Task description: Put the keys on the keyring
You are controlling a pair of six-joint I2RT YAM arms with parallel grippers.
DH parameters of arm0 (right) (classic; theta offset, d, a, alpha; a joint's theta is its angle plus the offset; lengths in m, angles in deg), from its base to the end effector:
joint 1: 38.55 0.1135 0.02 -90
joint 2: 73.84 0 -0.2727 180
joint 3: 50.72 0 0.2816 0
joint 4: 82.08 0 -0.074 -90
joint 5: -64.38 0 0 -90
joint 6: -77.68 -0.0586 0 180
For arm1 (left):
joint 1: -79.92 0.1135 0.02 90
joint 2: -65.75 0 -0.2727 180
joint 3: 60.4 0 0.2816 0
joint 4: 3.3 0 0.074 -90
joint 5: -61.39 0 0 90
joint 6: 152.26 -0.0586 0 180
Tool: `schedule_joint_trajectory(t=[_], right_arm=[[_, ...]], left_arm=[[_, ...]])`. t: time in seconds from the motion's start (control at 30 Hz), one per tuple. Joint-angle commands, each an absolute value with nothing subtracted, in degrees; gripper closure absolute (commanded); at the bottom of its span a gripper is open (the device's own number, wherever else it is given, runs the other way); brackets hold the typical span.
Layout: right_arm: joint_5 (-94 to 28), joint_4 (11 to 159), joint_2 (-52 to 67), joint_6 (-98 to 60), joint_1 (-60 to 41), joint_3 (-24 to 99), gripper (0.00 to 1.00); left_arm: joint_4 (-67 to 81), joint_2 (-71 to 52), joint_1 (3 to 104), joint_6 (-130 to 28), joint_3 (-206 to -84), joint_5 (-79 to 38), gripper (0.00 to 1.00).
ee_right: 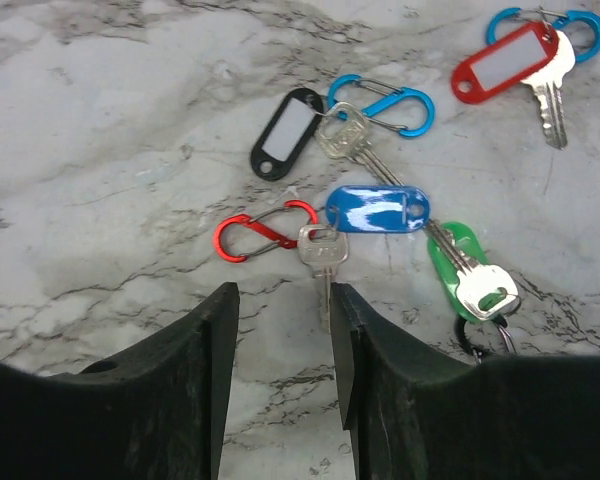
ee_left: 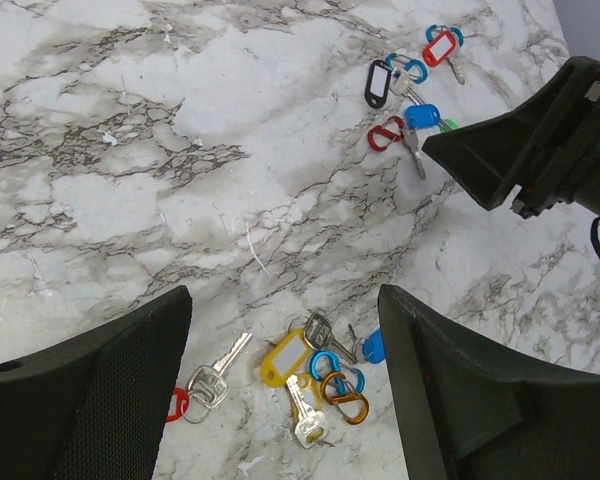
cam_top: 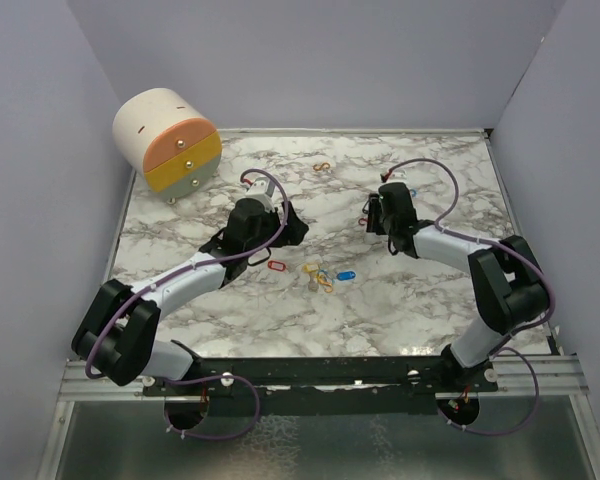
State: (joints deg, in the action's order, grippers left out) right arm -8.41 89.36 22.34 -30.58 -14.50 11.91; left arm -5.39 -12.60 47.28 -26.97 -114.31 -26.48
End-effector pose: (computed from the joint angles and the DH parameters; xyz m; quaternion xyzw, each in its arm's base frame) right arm 0.3545 0.1392 0.1418 0.0150 0.9056 0.0173 0.4236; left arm 0.2884 -0.1873 0.2137 -0.0089 0.8306 -0.3237 0.4530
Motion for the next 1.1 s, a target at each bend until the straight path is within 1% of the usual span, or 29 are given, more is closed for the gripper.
schedule_joint_trajectory(t=[0.0, 0.1, 0.2, 0.37, 0.63, 1.07], right_arm=[[-21.7, 92.3, 17.5, -27.6, -13.9, 10.4, 0.58], [-30.1, 94.0, 16.6, -26.0, -12.4, 9.8, 0.58], [-37.5, 92.7, 17.9, -24.4, -11.3, 11.0, 0.58], [-43.2, 94.2, 19.8, -24.3, -9.6, 10.2, 0.6], [-47.2, 95.0, 23.8, -24.4, -7.2, 10.5, 0.63], [-48.9, 98.2, 26.0, -25.5, -4.7, 7.4, 0.65]], left_arm=[[-5.6, -13.1, 47.4, -26.6, -113.5, -27.5, 0.23], [-5.6, -12.9, 47.5, -26.6, -113.0, -28.1, 0.23], [-5.4, -12.6, 47.5, -26.7, -112.7, -28.5, 0.23], [-5.2, -11.9, 47.5, -26.8, -112.2, -29.0, 0.23], [-5.0, -11.2, 47.8, -26.3, -111.7, -31.0, 0.23], [-4.5, -10.9, 48.2, -26.6, -111.6, -31.3, 0.23]])
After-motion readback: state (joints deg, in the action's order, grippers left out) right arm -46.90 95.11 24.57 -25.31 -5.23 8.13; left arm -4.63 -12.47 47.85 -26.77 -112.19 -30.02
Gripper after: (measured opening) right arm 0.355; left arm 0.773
